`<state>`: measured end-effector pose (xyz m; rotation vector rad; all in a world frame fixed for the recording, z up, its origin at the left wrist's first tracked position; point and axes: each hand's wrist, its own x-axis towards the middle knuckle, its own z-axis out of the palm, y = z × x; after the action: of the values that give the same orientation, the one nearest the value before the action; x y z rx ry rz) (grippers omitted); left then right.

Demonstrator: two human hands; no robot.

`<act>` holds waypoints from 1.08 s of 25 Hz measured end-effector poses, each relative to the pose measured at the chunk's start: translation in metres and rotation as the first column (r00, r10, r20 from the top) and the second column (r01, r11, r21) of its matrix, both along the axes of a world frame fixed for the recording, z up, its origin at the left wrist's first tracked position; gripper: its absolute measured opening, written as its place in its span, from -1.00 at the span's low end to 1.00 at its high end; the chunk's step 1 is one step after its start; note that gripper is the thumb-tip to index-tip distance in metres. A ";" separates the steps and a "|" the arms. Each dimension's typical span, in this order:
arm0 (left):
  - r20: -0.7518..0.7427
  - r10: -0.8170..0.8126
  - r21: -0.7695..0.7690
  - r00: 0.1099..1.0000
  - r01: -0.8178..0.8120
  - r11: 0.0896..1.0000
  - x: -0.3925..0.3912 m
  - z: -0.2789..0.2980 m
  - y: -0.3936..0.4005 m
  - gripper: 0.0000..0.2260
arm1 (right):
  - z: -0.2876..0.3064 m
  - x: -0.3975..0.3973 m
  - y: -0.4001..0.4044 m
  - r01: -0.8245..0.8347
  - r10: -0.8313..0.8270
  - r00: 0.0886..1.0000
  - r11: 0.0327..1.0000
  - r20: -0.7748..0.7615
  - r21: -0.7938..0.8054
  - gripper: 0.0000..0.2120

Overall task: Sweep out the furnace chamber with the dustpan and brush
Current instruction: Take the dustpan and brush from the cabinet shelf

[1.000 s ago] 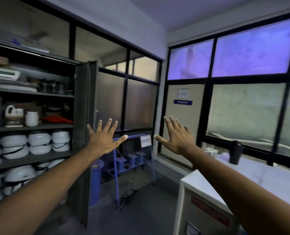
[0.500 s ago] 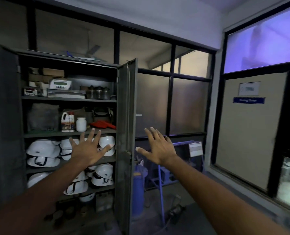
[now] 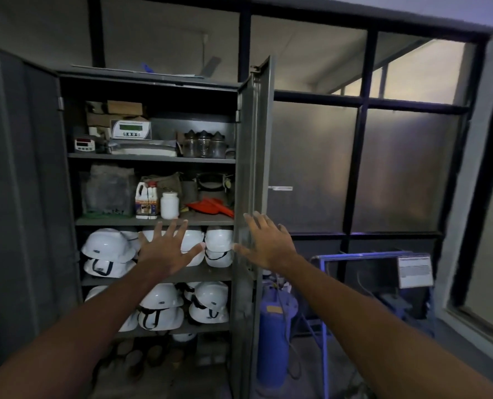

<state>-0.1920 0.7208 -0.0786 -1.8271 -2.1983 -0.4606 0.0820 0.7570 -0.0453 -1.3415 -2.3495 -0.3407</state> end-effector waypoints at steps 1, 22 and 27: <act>0.010 0.004 -0.003 1.000 -0.004 1.000 -0.003 -0.001 0.018 -0.06 | -0.003 -0.008 0.020 -0.013 0.013 1.000 1.000 0.009 -0.004 -0.10; 0.900 -0.153 0.098 0.409 0.152 0.984 -0.193 -0.049 0.662 -0.39 | -0.063 -0.276 0.638 0.094 -0.172 0.969 0.919 -0.176 -0.383 -0.25; 0.997 -0.046 0.048 -0.063 0.028 0.998 -0.203 -0.069 0.731 -0.51 | -0.076 -0.297 0.723 0.120 -0.223 0.961 0.870 -0.165 -0.479 -0.28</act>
<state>-0.3946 1.4522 -0.1481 -1.5474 -2.7265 -2.6568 -0.2145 1.4801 -0.1212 -1.7123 -2.2083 0.3360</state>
